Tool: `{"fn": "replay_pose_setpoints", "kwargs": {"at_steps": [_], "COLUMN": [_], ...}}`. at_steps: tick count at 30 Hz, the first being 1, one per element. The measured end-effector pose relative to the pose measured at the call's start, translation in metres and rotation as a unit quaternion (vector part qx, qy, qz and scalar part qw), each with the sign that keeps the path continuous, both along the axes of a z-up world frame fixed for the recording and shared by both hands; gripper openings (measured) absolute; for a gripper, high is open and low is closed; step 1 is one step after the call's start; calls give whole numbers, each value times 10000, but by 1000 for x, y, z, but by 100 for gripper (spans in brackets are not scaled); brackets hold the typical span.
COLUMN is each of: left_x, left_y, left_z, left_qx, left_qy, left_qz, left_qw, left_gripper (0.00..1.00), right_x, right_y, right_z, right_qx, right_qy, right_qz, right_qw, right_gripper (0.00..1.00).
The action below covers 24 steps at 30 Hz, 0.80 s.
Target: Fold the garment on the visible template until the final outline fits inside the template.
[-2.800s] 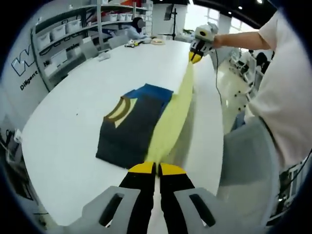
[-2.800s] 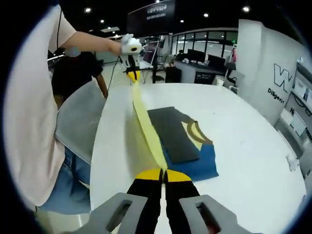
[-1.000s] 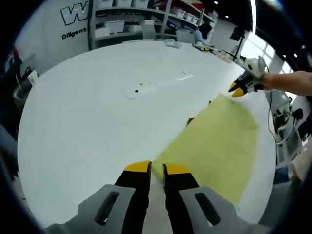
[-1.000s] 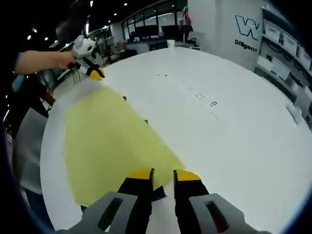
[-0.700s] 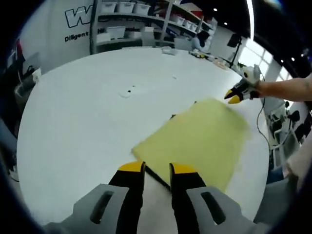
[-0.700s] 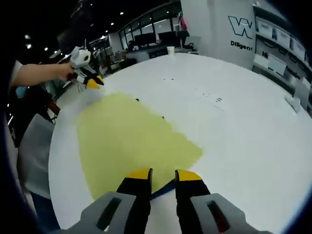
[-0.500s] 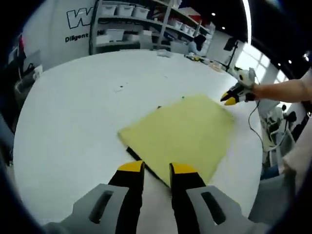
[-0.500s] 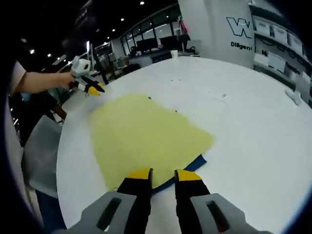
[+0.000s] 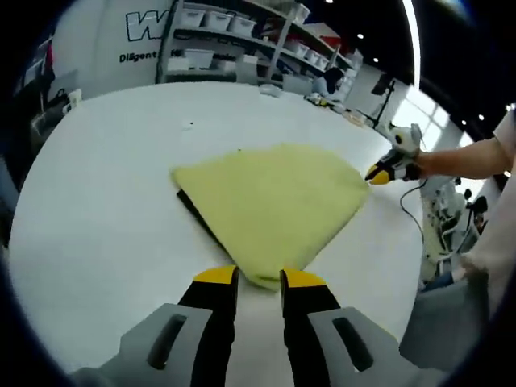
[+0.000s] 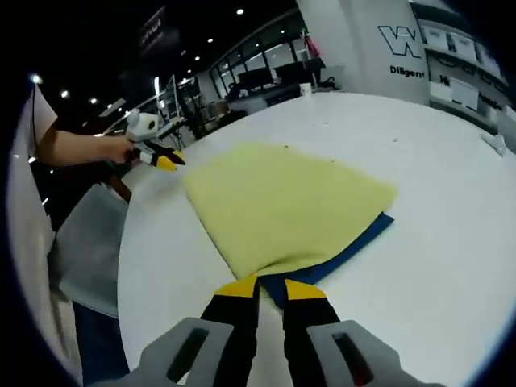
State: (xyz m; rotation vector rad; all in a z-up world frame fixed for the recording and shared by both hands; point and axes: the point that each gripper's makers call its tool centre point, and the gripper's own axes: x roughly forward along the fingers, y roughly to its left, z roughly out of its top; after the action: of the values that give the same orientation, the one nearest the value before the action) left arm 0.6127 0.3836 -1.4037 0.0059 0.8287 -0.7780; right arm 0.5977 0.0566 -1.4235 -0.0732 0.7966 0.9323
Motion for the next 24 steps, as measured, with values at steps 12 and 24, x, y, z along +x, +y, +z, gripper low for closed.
{"fn": "replay_pose_setpoints", "kwargs": {"at_steps": [12,24], "left_x": [-10,-9], "left_y": [-3,-14], "left_z": [-24,-29], "left_qx": [144,76], "left_qy": [-20,-12], "left_qz": [133,165], "left_qw": [9998,9998], "left_gripper": [18,17], "right_x": [-2,1], "right_y": [10,17], "right_z": [-17,-17], "right_qx": [-282,-251], "right_qy": [-201,-302], "right_qz": [169,83], "right_qw": [9993,9992], "right_gripper": [1,0]}}
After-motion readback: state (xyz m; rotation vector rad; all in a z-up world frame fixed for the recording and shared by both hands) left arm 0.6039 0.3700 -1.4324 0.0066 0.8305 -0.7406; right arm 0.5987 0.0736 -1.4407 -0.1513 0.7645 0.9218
